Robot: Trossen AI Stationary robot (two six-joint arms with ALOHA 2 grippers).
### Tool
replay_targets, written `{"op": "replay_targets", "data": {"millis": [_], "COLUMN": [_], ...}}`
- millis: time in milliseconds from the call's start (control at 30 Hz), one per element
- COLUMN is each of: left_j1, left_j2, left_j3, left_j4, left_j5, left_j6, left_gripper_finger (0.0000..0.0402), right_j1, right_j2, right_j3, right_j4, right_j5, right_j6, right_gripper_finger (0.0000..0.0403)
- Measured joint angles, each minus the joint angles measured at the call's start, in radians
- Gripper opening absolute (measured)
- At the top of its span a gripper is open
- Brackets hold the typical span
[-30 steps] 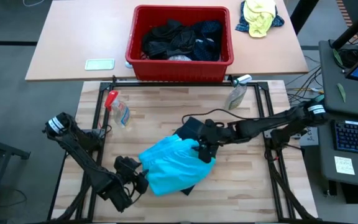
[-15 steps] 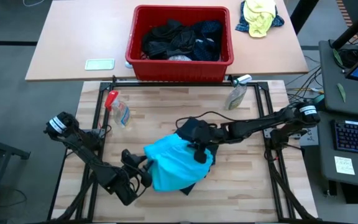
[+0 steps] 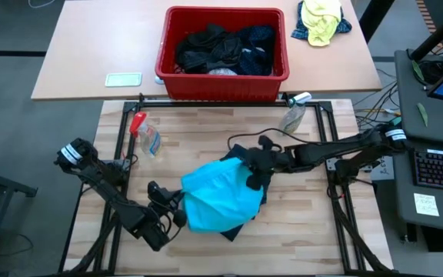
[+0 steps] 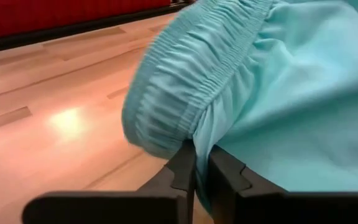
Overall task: Fold Laundry from Bin
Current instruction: Fold the light blue shorts
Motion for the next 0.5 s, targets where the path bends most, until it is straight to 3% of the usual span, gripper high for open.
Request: {"op": "replay_targets", "data": {"millis": [167,367,500], "left_j1": [0.013,0.02,0.018], "left_j2": [0.0,-0.003,-0.004], "left_j3": [0.0,0.043,0.116], "left_j4": [-0.006,-0.039,-0.148], "left_j5": [-0.004,-0.003,0.036], "left_j6": [-0.01,-0.01,-0.007], "left_gripper_finger": [0.0005,0.0018,0.0029], "right_j1": [0.0,0.0,0.0], "right_j2": [0.022,0.022,-0.026], "right_j3": [-0.004,-0.005,-0.006], "right_j4": [0.007,0.013,-0.008], "right_j5": [0.096,0.099,0.058], "right_j6": [-0.041,-0.054,-0.035], "right_gripper_finger": [0.0013,0.0018,0.0048]}}
